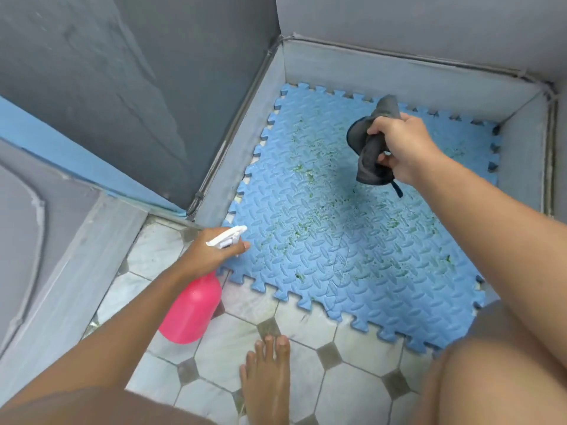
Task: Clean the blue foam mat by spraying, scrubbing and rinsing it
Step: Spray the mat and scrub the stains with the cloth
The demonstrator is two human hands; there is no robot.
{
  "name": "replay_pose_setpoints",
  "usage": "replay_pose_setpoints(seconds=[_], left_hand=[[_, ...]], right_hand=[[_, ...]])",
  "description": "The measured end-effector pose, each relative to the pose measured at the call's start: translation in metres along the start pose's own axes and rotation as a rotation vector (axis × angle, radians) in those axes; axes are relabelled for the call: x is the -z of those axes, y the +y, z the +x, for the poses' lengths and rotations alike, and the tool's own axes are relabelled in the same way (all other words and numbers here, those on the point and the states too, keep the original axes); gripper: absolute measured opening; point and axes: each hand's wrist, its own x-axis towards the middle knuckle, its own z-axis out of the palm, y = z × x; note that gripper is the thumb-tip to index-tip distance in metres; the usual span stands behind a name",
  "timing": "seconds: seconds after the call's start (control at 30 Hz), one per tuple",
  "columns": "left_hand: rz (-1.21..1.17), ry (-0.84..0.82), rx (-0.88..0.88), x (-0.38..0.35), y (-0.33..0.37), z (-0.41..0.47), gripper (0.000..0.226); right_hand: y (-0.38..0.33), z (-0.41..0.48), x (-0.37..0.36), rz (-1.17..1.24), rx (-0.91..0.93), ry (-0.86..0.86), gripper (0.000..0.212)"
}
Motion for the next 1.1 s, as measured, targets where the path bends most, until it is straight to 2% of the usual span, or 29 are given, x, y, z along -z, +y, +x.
replay_pose_setpoints(seconds=[0.1, 0.2, 0.33, 0.43, 0.53, 0.67, 0.77, 0.87, 1.0, 1.1], left_hand=[[-0.062, 0.079, 0.006, 0.007, 0.007, 0.001, 0.014], [-0.023, 0.123, 0.012, -0.001, 0.010, 0.002, 0.037], [-0.027, 0.035, 0.070, 0.003, 0.007, 0.007, 0.043], [0.024, -0.075, 0.083, 0.007, 0.002, 0.010, 0.043], [0.074, -0.049, 0.118, 0.005, -0.016, 0.005, 0.045], [0.140, -0.042, 0.066, 0.014, -0.040, -0.013, 0.056], [0.123, -0.038, 0.035, 0.019, -0.037, -0.017, 0.046], [0.075, 0.066, 0.059, 0.019, -0.029, -0.017, 0.039], [0.026, 0.219, 0.013, 0.028, -0.023, -0.022, 0.033], [0.048, 0.211, -0.033, 0.030, -0.022, -0.024, 0.031]], right_hand=[[0.001, 0.003, 0.003, 0.009, 0.003, 0.037, 0.018], [0.010, 0.004, 0.002, -0.061, -0.004, 0.033, 0.016], [0.033, 0.010, -0.003, -0.219, 0.033, 0.048, 0.015], [0.052, 0.011, -0.012, -0.322, 0.125, 0.109, 0.016], [0.058, 0.011, -0.025, -0.413, 0.268, 0.107, 0.022], [0.058, 0.019, -0.068, -0.639, 0.462, 0.018, 0.015], [0.073, 0.029, -0.116, -0.873, 0.482, -0.087, 0.022], [0.115, 0.026, -0.159, -1.072, 0.524, -0.226, 0.020], [0.177, -0.016, -0.189, -1.268, 0.766, -0.512, 0.034], [0.212, -0.059, -0.171, -1.287, 1.032, -0.872, 0.037]])
